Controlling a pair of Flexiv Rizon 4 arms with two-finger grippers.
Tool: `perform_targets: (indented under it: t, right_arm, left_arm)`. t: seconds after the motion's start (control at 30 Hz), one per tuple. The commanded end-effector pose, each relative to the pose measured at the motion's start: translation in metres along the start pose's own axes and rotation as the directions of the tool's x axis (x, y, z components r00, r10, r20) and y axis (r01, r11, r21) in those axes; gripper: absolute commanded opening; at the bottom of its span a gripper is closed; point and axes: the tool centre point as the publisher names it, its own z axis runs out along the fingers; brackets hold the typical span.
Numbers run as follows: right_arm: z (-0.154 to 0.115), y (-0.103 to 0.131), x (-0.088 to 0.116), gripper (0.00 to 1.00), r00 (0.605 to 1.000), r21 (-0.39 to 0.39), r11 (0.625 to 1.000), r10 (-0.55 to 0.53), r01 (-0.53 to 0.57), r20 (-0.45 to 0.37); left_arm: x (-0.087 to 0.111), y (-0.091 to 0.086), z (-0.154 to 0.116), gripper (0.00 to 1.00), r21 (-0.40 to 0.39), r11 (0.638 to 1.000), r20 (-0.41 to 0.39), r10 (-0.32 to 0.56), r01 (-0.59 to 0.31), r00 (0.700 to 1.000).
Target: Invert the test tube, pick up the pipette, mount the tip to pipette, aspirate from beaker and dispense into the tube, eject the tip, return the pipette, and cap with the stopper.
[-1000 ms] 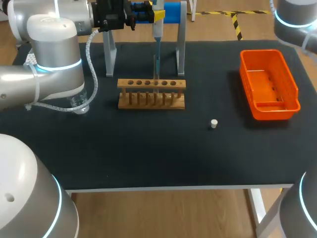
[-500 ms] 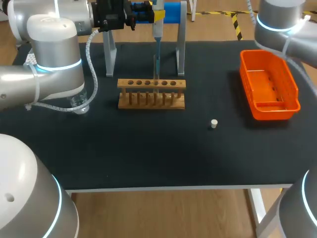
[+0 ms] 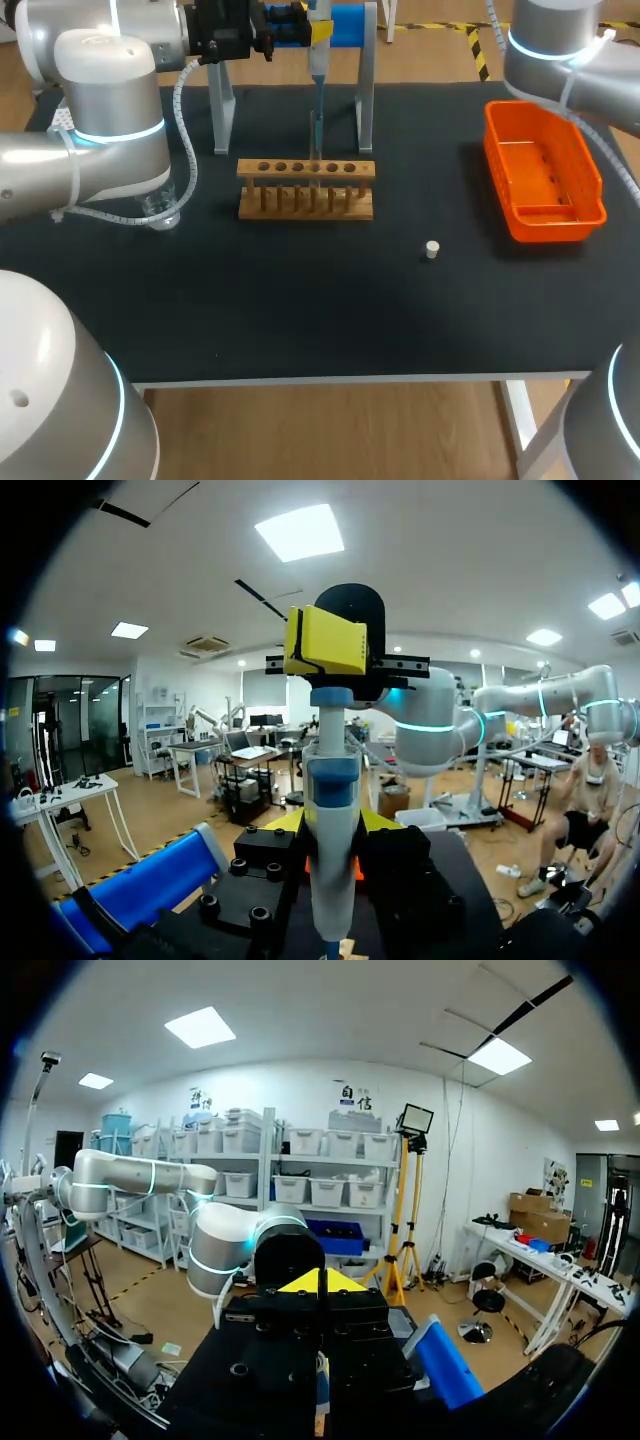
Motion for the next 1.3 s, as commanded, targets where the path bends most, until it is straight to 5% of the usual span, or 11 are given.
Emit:
perform_targets:
  t: [0.03, 1.3]
  right_arm:
    - [0.001, -0.002, -0.003, 0.0, 1.0, 0.002, 1.0, 0.004, -0.004, -0.007]
    - [0.0, -0.021, -0.001, 0.0, 0.999, -0.011, 0.999, 0.046, -0.046, -0.024]
  left_arm:
    - [0.0, 0.0, 0.001, 0.0, 0.002, 1.0, 0.002, 0.001, -0.001, 1.0]
    - [0.0, 0.0, 0.001, 0.0, 0.002, 1.0, 0.002, 0.001, -0.001, 1.0]
